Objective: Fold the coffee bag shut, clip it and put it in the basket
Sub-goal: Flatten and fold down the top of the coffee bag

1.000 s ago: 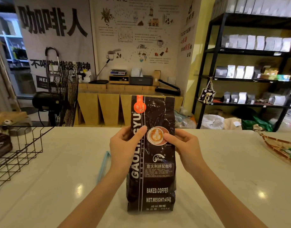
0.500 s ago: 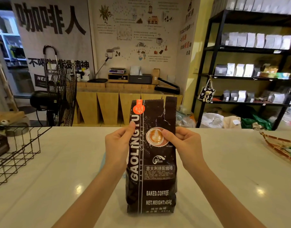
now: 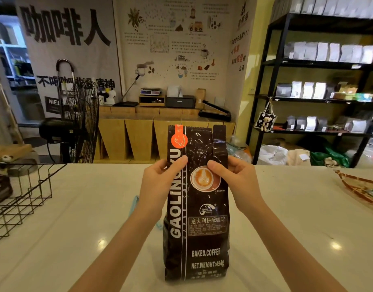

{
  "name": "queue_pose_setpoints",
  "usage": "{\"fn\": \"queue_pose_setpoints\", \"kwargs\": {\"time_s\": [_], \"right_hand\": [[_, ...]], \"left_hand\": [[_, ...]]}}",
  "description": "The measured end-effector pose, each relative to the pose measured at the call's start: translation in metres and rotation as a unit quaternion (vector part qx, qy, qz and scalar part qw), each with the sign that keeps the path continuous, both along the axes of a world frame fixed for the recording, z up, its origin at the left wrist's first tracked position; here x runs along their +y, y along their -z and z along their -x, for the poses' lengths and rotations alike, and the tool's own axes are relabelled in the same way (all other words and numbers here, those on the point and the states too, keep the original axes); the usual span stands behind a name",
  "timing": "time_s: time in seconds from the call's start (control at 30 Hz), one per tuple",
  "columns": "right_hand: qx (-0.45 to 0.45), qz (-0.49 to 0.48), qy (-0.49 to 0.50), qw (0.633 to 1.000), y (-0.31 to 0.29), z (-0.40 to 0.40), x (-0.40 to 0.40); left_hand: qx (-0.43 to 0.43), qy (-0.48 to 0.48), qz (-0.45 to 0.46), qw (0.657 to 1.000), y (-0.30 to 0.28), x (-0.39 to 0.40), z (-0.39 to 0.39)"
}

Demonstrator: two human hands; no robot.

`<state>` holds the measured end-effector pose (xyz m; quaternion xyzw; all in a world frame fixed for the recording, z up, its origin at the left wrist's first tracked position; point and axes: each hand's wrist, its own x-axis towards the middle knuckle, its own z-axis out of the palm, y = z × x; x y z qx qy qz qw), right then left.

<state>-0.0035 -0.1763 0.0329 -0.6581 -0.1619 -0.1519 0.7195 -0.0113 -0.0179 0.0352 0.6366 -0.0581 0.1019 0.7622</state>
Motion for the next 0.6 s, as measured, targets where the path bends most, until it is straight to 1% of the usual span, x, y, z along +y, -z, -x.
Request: {"fn": "queue_pose_setpoints", "kwargs": {"time_s": [0.1, 0.2, 0.27, 0.33, 0.47, 0.6], "right_hand": [[0.000, -0.011, 0.002, 1.000, 0.000, 0.001, 0.004], [0.008, -0.024, 0.012, 1.000, 0.001, 0.003, 0.008], [-0.007, -0.027, 0.024, 0.999, 0.000, 0.005, 0.008], [-0.035, -0.011, 0.024, 0.999, -0.002, 0.008, 0.005], [-0.076, 0.049, 0.000, 0.996, -0.007, 0.014, -0.001], [-0.069, 0.075, -0.008, 0.995, -0.010, 0.014, -0.007]], "left_hand": [[-0.006, -0.026, -0.002, 1.000, -0.004, -0.004, 0.000], [-0.039, -0.045, -0.037, 0.998, -0.007, -0.003, -0.002], [-0.056, -0.042, -0.049, 0.996, -0.006, -0.001, -0.005], [-0.060, -0.033, -0.047, 0.997, -0.007, 0.002, -0.008], [-0.112, -0.004, -0.047, 0.993, -0.008, 0.003, -0.006], [-0.084, 0.024, -0.053, 0.995, -0.010, 0.007, -0.004]]}}
